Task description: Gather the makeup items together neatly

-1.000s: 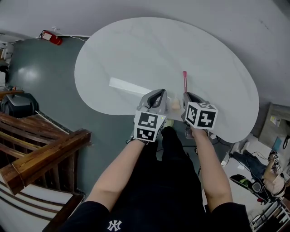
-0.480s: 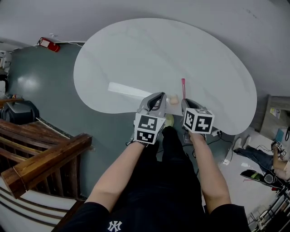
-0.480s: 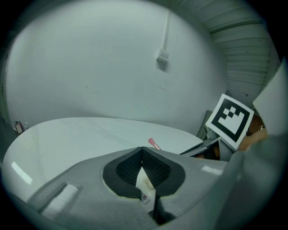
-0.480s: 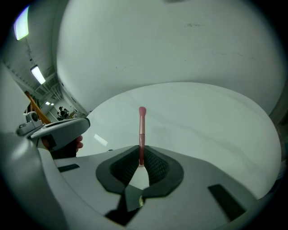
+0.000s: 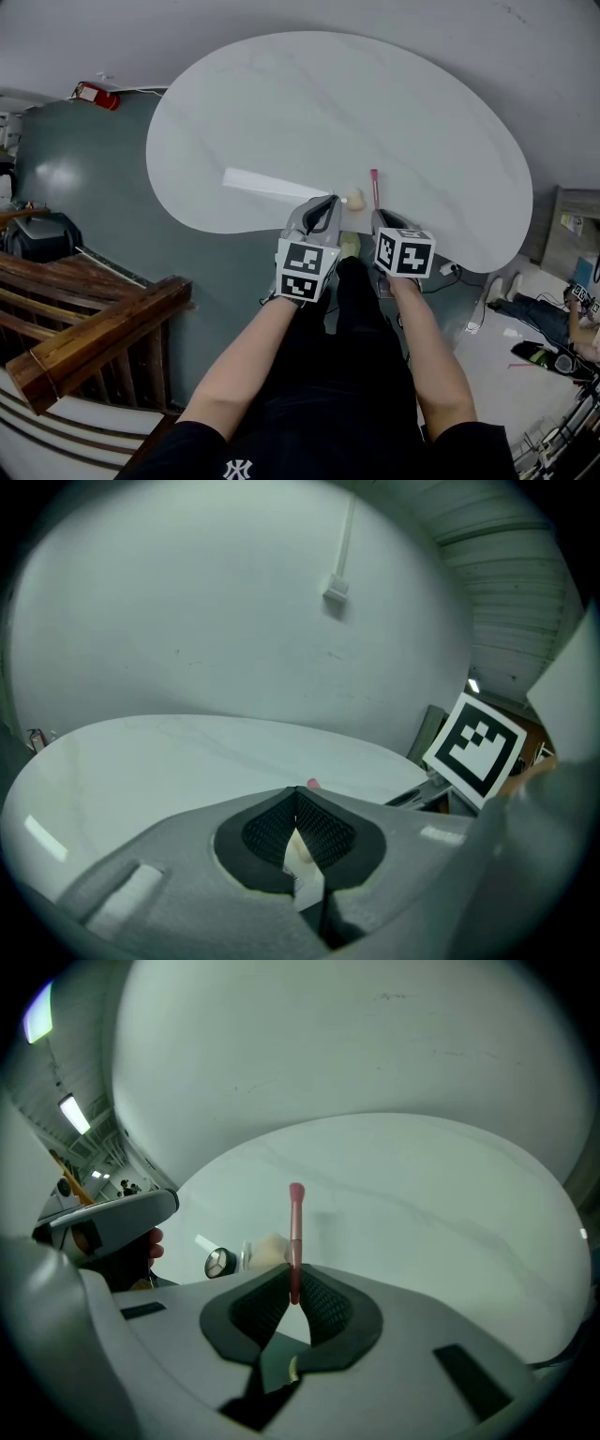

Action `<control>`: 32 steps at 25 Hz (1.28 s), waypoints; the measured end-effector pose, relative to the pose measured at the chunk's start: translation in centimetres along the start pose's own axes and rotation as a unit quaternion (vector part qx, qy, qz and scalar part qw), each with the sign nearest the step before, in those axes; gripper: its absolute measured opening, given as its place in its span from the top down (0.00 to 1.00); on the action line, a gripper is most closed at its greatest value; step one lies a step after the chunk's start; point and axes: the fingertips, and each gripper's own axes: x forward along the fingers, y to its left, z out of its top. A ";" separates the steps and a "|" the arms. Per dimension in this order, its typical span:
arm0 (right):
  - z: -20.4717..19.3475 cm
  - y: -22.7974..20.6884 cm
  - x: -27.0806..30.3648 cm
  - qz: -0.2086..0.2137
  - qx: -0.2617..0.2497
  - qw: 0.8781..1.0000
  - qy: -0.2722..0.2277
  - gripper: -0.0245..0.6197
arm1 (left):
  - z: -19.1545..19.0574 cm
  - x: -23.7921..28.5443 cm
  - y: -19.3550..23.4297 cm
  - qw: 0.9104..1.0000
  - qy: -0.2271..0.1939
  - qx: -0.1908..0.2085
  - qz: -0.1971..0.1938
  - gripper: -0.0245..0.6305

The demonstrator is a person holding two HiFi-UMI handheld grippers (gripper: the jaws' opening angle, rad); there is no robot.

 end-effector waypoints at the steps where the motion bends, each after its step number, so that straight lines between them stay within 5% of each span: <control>1: -0.2 -0.2 0.2 0.000 0.000 1.000 0.002 0.90 | -0.1 0.1 0.0 1.000 0.002 0.000 0.000 0.95; 22: -2.0 -1.1 2.6 0.014 -0.007 1.000 0.022 0.84 | -1.1 0.5 0.2 1.000 0.016 -0.002 0.006 0.95; 32: -1.1 -0.3 0.5 0.005 -0.015 1.000 -0.008 0.87 | -1.4 -0.5 -0.2 1.000 0.013 0.004 0.001 0.95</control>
